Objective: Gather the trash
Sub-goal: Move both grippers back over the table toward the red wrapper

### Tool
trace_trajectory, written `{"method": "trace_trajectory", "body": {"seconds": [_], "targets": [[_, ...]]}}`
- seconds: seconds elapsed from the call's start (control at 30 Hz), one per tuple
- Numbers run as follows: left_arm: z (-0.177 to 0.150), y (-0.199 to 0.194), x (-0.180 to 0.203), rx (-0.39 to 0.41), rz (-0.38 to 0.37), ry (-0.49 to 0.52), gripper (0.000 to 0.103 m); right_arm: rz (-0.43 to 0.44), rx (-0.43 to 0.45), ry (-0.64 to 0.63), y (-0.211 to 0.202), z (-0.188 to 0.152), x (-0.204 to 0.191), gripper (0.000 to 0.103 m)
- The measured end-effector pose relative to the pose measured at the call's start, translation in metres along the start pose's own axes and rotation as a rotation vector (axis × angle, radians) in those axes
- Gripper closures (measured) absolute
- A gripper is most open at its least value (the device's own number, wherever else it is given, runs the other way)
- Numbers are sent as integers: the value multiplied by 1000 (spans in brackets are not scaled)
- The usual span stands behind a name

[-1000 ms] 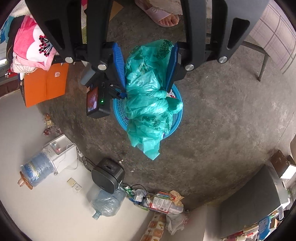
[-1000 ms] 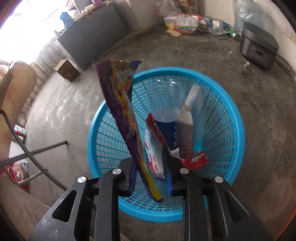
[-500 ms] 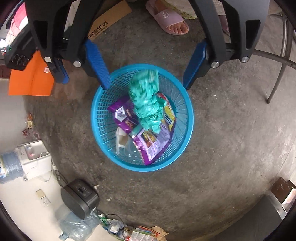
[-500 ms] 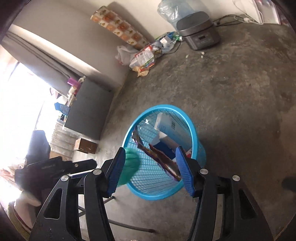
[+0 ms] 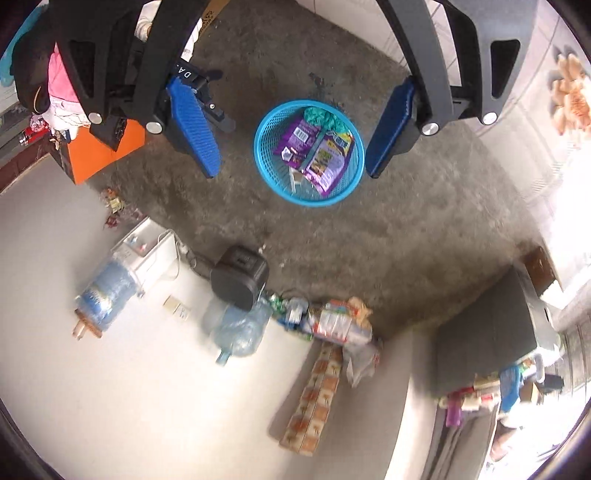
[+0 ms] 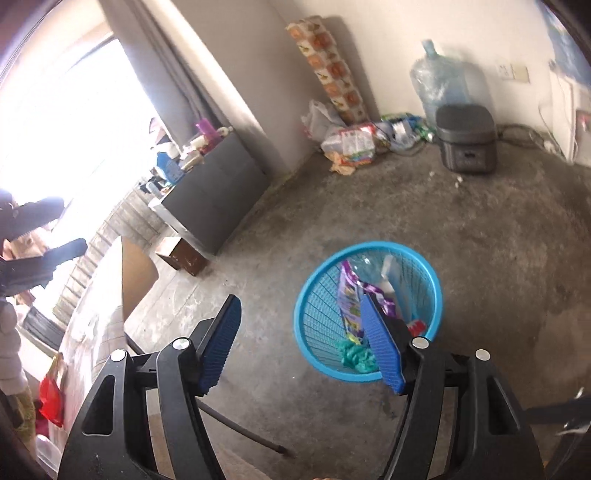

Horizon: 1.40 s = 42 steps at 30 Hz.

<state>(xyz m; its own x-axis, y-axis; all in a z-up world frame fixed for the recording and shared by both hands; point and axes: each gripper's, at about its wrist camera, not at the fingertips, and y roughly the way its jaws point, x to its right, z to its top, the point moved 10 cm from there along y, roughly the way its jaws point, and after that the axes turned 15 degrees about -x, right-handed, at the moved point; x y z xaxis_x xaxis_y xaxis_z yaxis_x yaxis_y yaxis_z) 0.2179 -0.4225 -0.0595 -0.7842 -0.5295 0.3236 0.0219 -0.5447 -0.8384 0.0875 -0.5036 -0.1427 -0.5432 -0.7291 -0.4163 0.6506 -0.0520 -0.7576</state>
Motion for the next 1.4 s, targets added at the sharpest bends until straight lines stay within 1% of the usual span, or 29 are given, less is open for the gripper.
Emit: {"method": "trace_trajectory", "body": {"seconds": [0.03,0.07,0.1,0.13,0.17,0.23,0.3,0.4,0.47,0.53,0.6,0.67,0.73,0.8,0.9,0.97,1.03,1.07,1.13,1.23,1.3,1.37,1.4], "targets": [[-7,-24,-3,56,8,9,18,-9,18,-41,-8,1,-16,29],[-15,-46,-8,111,26,9,14,-16,38,-83,-14,2,-29,24],[-22,-66,-12,160,47,5,12,-14,63,-125,-24,2,-46,17],[-32,-87,-19,206,70,-5,9,-16,89,-170,-32,1,-60,13],[-42,-105,-26,245,87,-17,6,-28,112,-214,-39,0,-74,8],[-63,-141,-44,314,116,-51,6,-55,160,-299,-51,-6,-99,8],[-84,-179,-65,383,162,-94,6,-99,175,-373,-53,-14,-116,8],[-120,-238,-100,505,278,-163,6,-145,175,-452,-56,-26,-137,8],[-149,-279,-125,572,383,-217,6,-150,196,-502,-62,-32,-150,8],[-178,-311,-148,601,475,-272,6,-144,226,-544,-69,-35,-164,8],[-208,-336,-171,615,551,-332,6,-126,230,-555,-71,-39,-175,8],[-239,-356,-192,619,596,-405,6,-81,202,-550,-69,-43,-189,8],[-267,-368,-209,624,614,-467,6,-11,160,-547,-66,-48,-205,8],[-293,-375,-224,629,614,-523,6,57,121,-559,-64,-54,-226,8],[-320,-365,-241,593,580,-594,6,133,55,-587,-57,-67,-259,8],[-333,-352,-250,555,540,-624,6,180,-3,-594,-48,-76,-278,8],[-342,-337,-253,523,482,-645,7,238,-76,-592,-41,-90,-297,11],[-344,-328,-255,502,445,-647,8,270,-111,-591,-37,-97,-306,12],[-353,-313,-254,458,396,-658,8,320,-175,-590,-29,-109,-321,14],[-371,-296,-246,400,340,-664,11,360,-265,-585,-15,-126,-339,20],[-381,-288,-235,386,309,-644,12,372,-327,-586,-5,-139,-351,26],[-386,-279,-222,377,266,-619,14,401,-390,-580,3,-153,-361,28],[-387,-274,-215,368,244,-603,14,410,-417,-575,8,-158,-365,30]]}}
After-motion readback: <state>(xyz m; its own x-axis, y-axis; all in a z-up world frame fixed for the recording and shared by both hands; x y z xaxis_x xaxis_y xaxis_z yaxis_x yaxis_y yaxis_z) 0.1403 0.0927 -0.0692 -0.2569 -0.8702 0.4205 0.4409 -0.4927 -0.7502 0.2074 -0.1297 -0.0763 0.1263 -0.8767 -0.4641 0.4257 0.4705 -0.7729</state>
